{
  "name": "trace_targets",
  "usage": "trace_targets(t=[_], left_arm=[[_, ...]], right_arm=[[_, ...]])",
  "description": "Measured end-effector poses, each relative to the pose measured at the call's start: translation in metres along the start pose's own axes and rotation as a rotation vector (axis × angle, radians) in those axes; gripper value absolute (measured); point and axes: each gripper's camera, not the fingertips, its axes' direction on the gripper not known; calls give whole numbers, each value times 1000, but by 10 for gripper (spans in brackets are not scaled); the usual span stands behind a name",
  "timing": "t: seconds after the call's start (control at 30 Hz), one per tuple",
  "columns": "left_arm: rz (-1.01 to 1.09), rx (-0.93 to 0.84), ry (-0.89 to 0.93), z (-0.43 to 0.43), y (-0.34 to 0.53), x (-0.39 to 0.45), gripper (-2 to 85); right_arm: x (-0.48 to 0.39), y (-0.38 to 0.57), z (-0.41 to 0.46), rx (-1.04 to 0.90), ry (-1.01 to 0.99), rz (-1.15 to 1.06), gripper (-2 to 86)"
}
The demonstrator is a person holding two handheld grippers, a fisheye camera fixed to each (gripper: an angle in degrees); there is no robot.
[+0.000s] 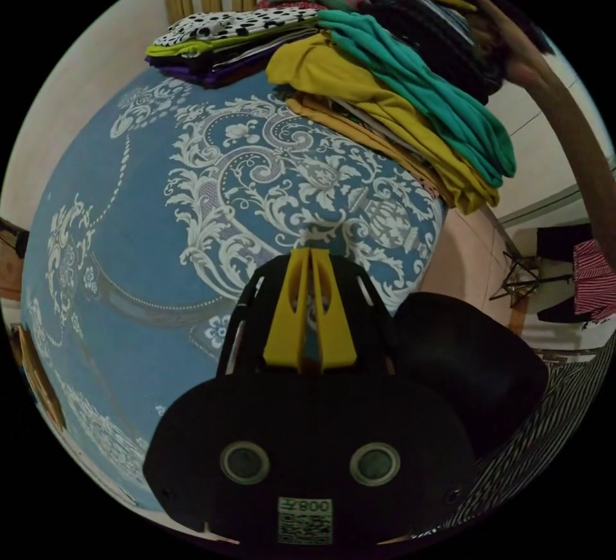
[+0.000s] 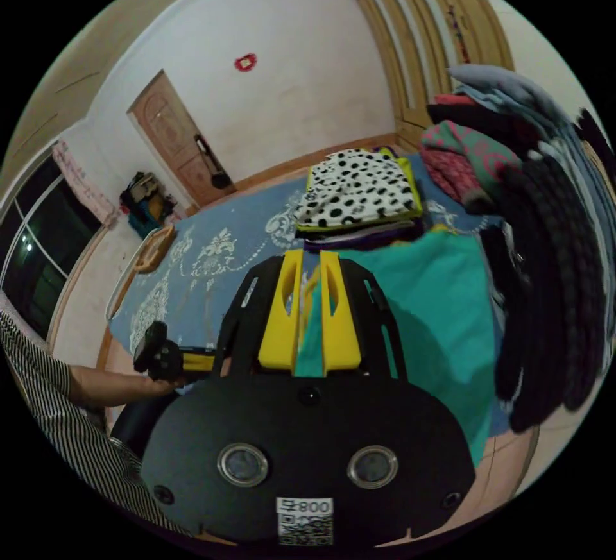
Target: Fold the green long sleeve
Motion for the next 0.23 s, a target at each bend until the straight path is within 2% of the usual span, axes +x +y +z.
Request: trace_targets(t=[0.23], left_arm=[[-32,43,-24,-52,21,7,3]], right_arm=[[-63,-98,108,-172,44,-110,82]])
